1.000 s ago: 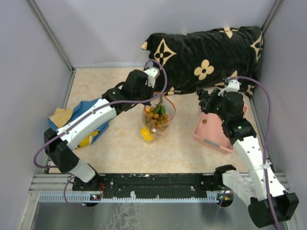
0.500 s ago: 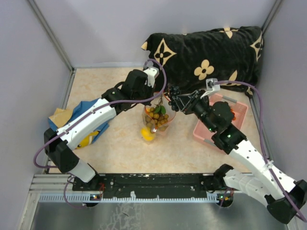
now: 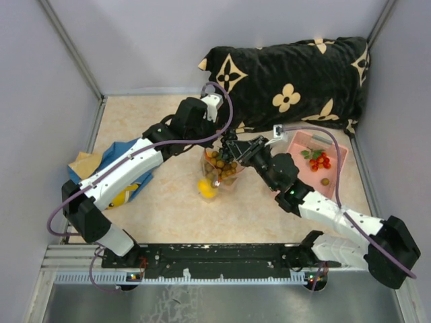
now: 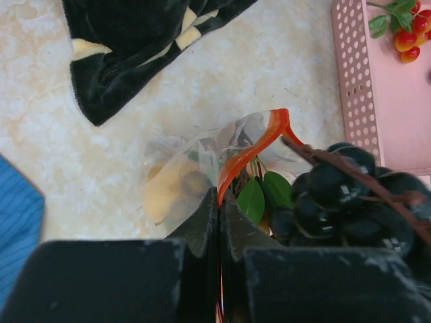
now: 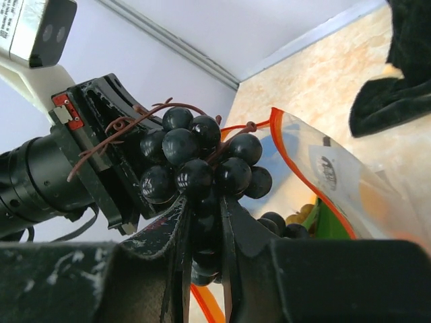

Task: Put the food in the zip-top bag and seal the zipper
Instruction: Place the fake fruit in the zipper food storage bag, then pick up the fake fruit from the bin, then place the fake fruit in the zipper food storage bag.

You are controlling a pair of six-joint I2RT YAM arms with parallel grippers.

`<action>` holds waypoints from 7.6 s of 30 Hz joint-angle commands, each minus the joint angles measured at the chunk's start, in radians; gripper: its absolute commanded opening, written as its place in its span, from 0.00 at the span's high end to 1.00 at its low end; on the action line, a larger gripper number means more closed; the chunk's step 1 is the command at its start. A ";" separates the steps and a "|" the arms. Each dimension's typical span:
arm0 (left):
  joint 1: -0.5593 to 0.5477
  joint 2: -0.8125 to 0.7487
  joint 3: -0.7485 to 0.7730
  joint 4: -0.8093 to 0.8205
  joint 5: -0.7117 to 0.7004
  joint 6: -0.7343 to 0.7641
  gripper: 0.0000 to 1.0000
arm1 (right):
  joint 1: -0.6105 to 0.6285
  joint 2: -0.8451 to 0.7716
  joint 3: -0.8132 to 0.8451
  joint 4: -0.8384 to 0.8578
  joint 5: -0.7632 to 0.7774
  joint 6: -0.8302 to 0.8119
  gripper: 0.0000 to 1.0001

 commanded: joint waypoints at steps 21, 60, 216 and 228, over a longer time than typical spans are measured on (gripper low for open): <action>0.031 -0.058 -0.042 0.073 -0.033 -0.073 1.00 | 0.022 0.212 0.078 0.028 0.069 0.096 0.61; 0.049 -0.182 -0.175 0.168 -0.044 -0.044 1.00 | -0.029 0.234 0.588 -0.771 -0.079 -0.704 0.55; 0.074 -0.239 -0.255 0.219 -0.039 -0.071 1.00 | -0.051 0.144 0.476 -0.435 -0.530 -0.526 0.91; 0.074 -0.255 -0.252 0.235 0.028 -0.068 1.00 | -0.049 0.340 0.468 -0.286 -0.559 -0.524 0.90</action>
